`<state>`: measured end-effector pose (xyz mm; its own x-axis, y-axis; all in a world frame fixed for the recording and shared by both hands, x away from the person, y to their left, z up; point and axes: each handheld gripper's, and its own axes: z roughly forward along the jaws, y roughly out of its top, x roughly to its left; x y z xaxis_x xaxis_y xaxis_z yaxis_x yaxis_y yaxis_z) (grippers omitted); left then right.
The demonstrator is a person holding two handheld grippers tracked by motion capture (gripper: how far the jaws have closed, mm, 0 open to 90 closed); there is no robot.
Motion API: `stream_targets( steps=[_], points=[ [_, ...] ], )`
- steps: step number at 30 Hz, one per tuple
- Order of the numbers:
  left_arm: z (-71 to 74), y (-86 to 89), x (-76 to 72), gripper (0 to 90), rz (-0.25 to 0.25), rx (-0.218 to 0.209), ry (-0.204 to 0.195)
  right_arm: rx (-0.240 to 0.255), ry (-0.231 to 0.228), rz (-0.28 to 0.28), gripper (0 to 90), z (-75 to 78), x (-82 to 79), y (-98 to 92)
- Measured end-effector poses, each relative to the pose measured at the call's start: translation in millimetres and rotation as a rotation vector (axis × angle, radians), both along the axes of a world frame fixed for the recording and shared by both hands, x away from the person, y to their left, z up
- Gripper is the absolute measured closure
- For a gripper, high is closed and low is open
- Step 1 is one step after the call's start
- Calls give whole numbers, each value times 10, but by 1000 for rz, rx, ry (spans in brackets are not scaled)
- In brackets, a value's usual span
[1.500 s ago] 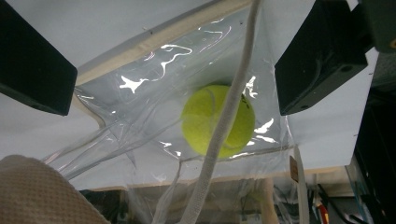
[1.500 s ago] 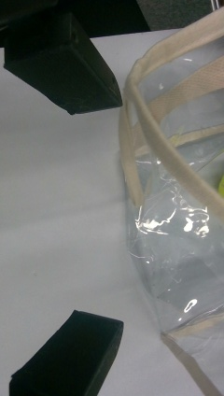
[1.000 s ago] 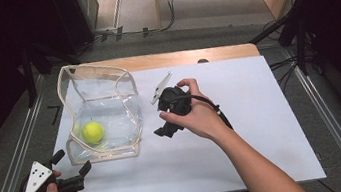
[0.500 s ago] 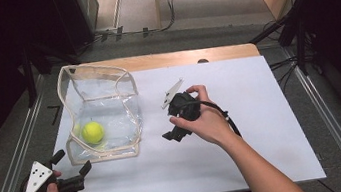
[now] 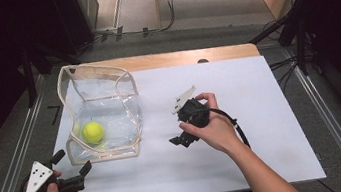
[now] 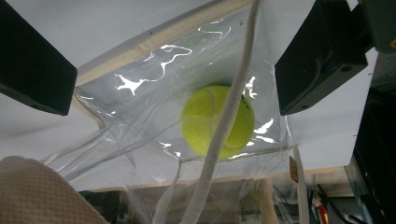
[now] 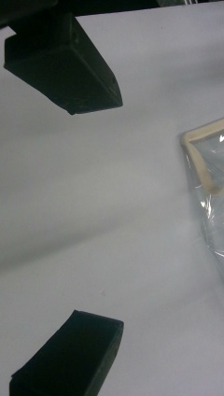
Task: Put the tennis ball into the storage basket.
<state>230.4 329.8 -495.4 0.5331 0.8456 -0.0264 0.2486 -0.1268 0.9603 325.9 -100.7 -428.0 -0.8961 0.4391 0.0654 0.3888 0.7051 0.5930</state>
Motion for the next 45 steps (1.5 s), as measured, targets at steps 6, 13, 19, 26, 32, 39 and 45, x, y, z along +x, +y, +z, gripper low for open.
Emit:
stream_targets(
  steps=[6, 13, 19, 26, 32, 39, 45],
  points=[
    [0, 0, -1, 0, 1, 2, 1, 12, -18, -15, 0, -35, -53, -60],
    [-1, 2, 1, 0, -3, -2, -1, 31, -25, -33, 0, -94, -93, -133],
    [0, 0, 0, 0, 0, 0, 0, 58, -35, -56, 0, -154, -127, -243],
    [-1, -2, 0, 0, 0, 3, 0, 75, -44, -75, 0, -192, -165, -345],
    [-1, -3, 1, 0, -1, 5, 1, 95, -41, -97, 0, -253, -200, -462],
    [-2, -6, 2, 0, 1, 4, 0, 130, -45, -120, 0, -316, -259, -609],
    [-2, -7, 2, 0, 2, 6, 0, 160, -61, -142, 0, -371, -328, -739]
  ],
)
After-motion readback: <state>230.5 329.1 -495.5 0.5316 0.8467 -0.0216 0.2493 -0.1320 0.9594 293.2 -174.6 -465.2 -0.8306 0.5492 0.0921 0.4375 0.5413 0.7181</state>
